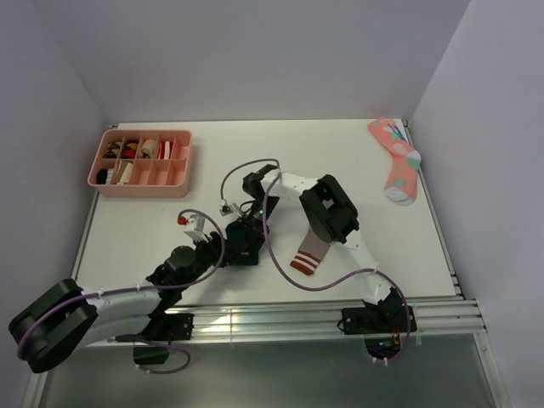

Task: Roll the socks
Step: Roll the sock at the center of the board.

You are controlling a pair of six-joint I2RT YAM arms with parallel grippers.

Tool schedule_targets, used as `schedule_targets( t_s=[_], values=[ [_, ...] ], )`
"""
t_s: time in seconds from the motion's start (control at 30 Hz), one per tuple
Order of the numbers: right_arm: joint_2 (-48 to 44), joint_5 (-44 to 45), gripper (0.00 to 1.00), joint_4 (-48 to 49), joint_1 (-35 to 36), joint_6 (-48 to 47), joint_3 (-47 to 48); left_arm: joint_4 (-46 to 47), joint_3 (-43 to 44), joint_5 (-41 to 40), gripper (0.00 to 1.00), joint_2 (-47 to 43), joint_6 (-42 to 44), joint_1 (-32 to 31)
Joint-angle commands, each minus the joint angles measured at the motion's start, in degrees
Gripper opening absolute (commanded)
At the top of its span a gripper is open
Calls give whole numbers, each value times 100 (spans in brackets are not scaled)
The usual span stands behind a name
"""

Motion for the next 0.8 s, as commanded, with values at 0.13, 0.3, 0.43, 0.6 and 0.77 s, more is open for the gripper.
schedule_targets(
  t_s=[0.13, 0.3, 0.43, 0.6, 0.77],
  values=[
    [75, 446, 27, 311, -78, -152, -4, -293, -1000, -657, 53, 61, -385, -239],
    [154, 349, 27, 91, -78, -249, 110, -275, -982, -771, 53, 184, -402, -318],
    [154, 279, 27, 47, -105, -240, 93, -240, -886, -895, 53, 491, -438, -380],
    [154, 226, 27, 12, -184, -204, 128, -161, -754, -1009, 52, 931, -472, -467],
    [137, 235, 27, 20, -201, -196, 93, -161, -789, -1071, 52, 905, -464, -529]
  ],
)
